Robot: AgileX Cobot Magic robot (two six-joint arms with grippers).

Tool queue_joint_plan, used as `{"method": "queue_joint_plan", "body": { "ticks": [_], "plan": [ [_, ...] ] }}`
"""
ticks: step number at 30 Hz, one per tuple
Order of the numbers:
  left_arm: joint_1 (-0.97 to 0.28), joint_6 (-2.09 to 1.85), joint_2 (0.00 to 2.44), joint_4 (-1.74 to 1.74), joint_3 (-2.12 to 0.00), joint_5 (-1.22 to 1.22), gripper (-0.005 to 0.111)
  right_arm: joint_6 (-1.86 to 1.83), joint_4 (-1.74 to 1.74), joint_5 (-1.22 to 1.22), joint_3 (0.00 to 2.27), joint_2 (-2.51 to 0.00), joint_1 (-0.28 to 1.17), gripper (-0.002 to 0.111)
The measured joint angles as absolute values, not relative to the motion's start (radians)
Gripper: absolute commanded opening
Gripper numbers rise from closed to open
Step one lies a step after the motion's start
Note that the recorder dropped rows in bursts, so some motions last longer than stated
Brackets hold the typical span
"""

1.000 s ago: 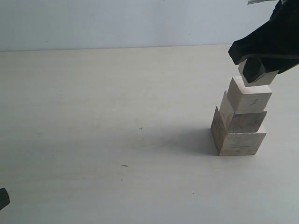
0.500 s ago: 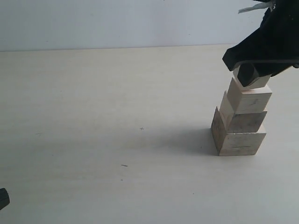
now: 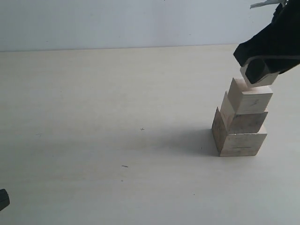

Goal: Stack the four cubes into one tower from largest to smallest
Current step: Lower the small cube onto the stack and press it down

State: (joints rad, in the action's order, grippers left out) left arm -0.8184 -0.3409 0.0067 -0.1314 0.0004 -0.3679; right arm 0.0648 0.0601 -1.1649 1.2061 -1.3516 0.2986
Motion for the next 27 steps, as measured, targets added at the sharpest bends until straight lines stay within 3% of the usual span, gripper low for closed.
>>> {"method": "queue_joint_plan", "body": {
  "ticks": [27],
  "plan": [
    [-0.818,-0.341,0.007,-0.131,0.0,-0.368,0.0,-0.02,-0.024,-1.174,1.206,-1.333,0.277,0.015]
  ]
}}
